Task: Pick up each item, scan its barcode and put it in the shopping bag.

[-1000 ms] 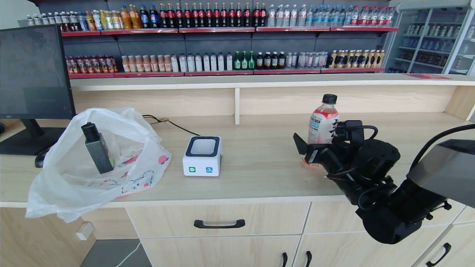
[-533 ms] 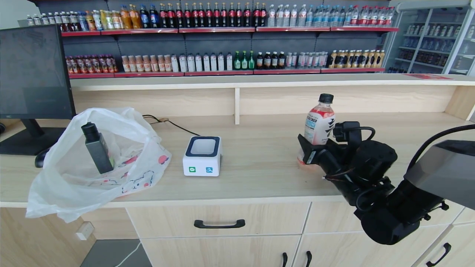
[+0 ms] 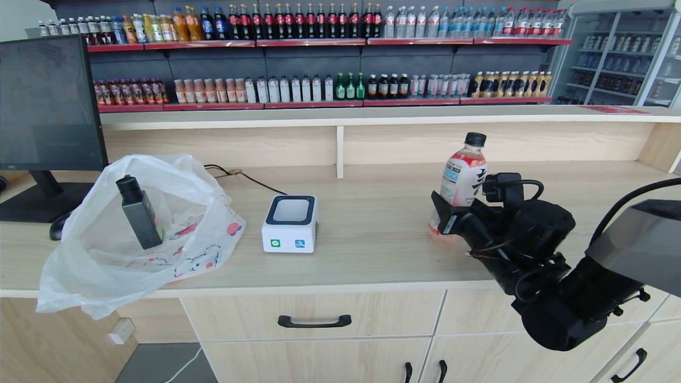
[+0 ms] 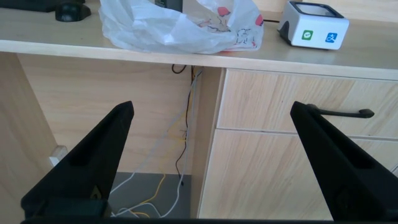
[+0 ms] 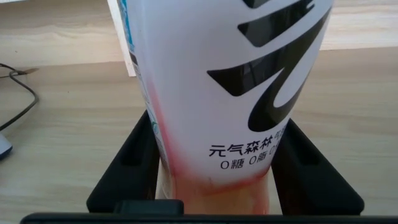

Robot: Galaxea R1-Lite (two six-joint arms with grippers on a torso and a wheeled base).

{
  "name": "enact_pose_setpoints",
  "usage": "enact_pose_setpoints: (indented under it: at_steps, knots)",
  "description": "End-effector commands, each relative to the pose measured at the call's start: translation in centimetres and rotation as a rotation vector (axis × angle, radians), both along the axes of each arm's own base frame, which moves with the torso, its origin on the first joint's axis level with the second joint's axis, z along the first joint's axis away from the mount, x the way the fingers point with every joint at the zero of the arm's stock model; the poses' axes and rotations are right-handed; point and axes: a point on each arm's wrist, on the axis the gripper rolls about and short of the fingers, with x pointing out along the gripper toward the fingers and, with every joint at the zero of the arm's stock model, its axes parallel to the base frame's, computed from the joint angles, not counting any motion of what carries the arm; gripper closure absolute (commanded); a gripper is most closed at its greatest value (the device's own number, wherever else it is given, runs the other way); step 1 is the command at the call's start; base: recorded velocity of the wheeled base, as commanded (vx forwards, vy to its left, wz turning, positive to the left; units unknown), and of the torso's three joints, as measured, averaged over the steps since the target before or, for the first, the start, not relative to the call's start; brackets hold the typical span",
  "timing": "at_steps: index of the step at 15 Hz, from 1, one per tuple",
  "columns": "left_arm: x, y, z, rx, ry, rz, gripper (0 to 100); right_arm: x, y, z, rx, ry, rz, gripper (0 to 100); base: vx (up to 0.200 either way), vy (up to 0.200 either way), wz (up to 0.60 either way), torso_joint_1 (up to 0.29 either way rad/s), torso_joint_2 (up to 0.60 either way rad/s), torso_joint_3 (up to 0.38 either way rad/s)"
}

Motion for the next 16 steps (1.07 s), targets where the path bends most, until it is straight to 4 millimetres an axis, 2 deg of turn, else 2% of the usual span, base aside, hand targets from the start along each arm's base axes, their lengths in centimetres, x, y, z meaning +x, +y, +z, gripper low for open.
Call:
enact_pose_setpoints:
  at_steps: [1,5,7,9,11,12,14,16]
  knots:
    - [0.0,0.0,0.0,0.001,-0.002,0.000,0,-0.4,-0.2,1.0,0.010,-0.026,0.000,100,0.000,0.000,0.00,0.000,0.00,0.000]
    - [0.0,0.0,0.0,0.003,-0.002,0.000,0,-2.0,-0.8,1.9,0.020,-0.026,0.002,100,0.000,0.000,0.00,0.000,0.00,0.000]
    - [0.0,0.0,0.0,0.003,0.000,0.000,0,-3.5,-1.3,2.4,0.018,-0.020,0.005,100,0.000,0.000,0.00,0.000,0.00,0.000]
    - [0.0,0.0,0.0,0.001,0.000,0.000,0,-4.7,-1.7,3.8,0.030,-0.051,0.006,100,0.000,0.000,0.00,0.000,0.00,0.000]
    - [0.0,0.0,0.0,0.003,0.000,0.000,0,-6.6,-2.4,5.6,0.050,-0.097,0.010,100,0.000,0.000,0.00,0.000,0.00,0.000]
    - [0.0,0.0,0.0,0.003,0.001,0.000,0,-7.4,-2.6,5.7,0.050,-0.093,0.012,100,0.000,0.000,0.00,0.000,0.00,0.000]
    - [0.0,0.0,0.0,0.004,0.001,0.000,0,-10.0,-3.0,6.1,0.050,-0.090,0.039,100,0.000,0.000,0.00,0.000,0.00,0.000]
    - [0.0,0.0,0.0,0.003,0.003,0.000,0,-11.2,-2.7,6.7,0.056,-0.110,0.069,100,0.000,0.000,0.00,0.000,0.00,0.000]
